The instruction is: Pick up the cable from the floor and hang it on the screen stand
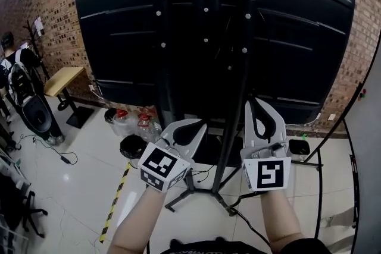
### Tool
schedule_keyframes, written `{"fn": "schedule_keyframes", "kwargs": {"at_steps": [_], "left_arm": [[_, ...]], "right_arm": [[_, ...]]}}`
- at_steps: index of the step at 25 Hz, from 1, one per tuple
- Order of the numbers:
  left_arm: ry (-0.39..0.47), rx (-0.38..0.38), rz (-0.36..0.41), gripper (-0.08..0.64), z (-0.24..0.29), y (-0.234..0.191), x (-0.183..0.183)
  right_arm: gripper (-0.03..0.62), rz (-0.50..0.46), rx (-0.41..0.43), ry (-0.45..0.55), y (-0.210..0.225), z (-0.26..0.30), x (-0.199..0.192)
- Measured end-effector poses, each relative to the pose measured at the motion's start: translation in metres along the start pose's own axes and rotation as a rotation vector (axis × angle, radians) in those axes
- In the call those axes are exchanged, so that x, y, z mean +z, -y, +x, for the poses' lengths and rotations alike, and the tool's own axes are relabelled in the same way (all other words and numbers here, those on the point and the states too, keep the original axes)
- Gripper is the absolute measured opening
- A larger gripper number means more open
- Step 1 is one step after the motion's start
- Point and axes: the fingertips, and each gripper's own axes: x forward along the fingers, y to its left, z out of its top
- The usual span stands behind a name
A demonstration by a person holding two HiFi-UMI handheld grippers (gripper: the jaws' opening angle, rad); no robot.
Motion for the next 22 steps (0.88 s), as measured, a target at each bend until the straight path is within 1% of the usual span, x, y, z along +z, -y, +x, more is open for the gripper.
{"fn": "schedule_keyframes", "kwargs": {"at_steps": [2, 4, 6, 8, 11, 14, 16, 18, 22], "left_arm": [[0.009, -0.006, 0.006, 0.002, -0.013, 0.011, -0.002], [0.018, -0.010, -0.036, 0.001, -0.027, 0.018, -0.006], [0.027, -0.008, -0.082, 0.001, -0.040, 0.023, -0.013], [0.027, 0.013, -0.077, 0.002, -0.050, 0.028, -0.018], [0.016, 0.044, -0.048, 0.001, -0.061, 0.039, -0.026], [-0.001, 0.038, -0.049, 0.001, -0.068, 0.049, -0.051], [-0.023, 0.045, -0.070, 0.001, -0.072, 0.055, -0.069], [-0.054, 0.052, -0.110, 0.001, -0.077, 0.062, -0.086], [-0.101, 0.102, -0.166, 0.002, -0.087, 0.067, -0.115]], "right_arm": [[0.020, 0.037, 0.024, 0.038, -0.015, -0.013, 0.001], [0.015, 0.083, 0.029, 0.056, -0.030, -0.027, -0.001], [0.015, 0.091, 0.040, 0.056, -0.045, -0.038, -0.005], [0.015, 0.102, 0.068, 0.042, -0.060, -0.048, -0.012], [0.015, 0.128, 0.113, 0.014, -0.079, -0.060, -0.024], [0.012, 0.164, 0.155, -0.031, -0.095, -0.071, -0.041], [0.008, 0.188, 0.183, -0.068, -0.105, -0.077, -0.052], [0.008, 0.215, 0.205, -0.101, -0.114, -0.084, -0.061], [0.008, 0.283, 0.273, -0.175, -0.135, -0.101, -0.084]]}}
